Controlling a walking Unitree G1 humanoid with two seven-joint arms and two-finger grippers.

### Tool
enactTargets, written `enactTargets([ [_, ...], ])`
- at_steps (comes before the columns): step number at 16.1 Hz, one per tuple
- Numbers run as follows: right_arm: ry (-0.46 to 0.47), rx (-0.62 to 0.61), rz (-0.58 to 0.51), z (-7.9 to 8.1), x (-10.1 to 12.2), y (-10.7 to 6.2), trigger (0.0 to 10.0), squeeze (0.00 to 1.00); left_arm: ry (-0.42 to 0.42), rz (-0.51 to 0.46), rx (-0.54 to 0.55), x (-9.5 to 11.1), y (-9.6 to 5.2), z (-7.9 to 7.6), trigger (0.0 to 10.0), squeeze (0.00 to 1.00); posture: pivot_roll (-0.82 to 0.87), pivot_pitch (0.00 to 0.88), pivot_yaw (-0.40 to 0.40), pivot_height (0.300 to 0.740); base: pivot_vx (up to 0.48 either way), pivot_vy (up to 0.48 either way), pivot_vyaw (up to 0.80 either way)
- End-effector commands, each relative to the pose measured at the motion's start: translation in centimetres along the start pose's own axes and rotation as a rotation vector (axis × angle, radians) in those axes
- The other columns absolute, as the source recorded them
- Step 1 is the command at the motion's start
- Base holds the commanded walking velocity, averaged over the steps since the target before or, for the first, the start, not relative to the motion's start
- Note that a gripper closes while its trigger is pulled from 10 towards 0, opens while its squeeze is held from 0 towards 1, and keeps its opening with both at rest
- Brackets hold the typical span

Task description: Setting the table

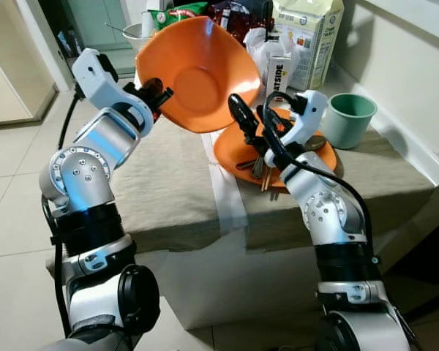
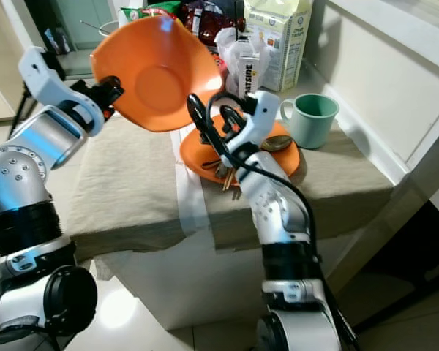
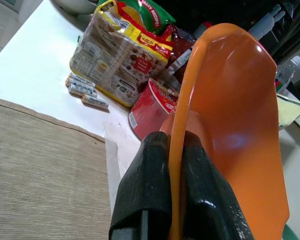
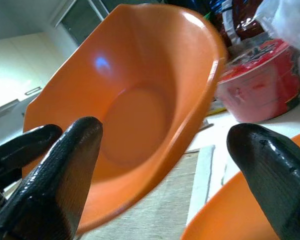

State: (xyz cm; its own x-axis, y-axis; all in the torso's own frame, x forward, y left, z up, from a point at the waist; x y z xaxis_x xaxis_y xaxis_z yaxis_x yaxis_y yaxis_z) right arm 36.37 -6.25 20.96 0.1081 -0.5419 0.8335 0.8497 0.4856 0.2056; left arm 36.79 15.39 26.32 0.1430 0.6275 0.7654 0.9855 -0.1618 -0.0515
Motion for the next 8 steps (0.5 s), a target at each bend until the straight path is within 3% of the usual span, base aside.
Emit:
enactTargets([
  [1,-0.008,0.003,-0.009,0.2,0.1,0.5,10.0,0.00,0.002,-0.059,-0.051,1.5,-0.6,-1.5,0.0,0.00,-0.11,0.000,0.061,0.740,0.000,0.000,0.00],
  [7,-0.027,-0.006,-0.005,0.2,-0.4,1.9,10.0,0.00,-0.018,-0.030,-0.086,0.6,-1.0,-2.3,0.0,0.00,-0.10,0.000,0.055,0.740,0.000,0.000,0.00],
  [8,-0.026,-0.016,-0.002,0.0,-0.6,2.0,10.0,0.27,-0.025,-0.029,-0.094,0.6,-1.0,-2.6,0.0,0.00,-0.10,0.000,0.054,0.740,0.000,0.000,0.00],
])
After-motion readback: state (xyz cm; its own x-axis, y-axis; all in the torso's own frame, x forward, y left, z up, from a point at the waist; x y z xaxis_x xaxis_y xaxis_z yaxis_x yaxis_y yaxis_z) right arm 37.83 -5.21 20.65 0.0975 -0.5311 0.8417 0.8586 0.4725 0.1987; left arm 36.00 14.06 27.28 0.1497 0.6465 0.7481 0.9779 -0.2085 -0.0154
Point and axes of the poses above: a point about 5 cm out from each wrist's last joint towards the gripper, its own y axis pointing out of the wrist towards the gripper, its own x axis along the axis of the wrist's last joint, z = x × y, the point moved 2 cm from there along y, pointing out of the wrist towards the gripper, and after that the axes turned 1 degree about y, right-handed, at the moved point
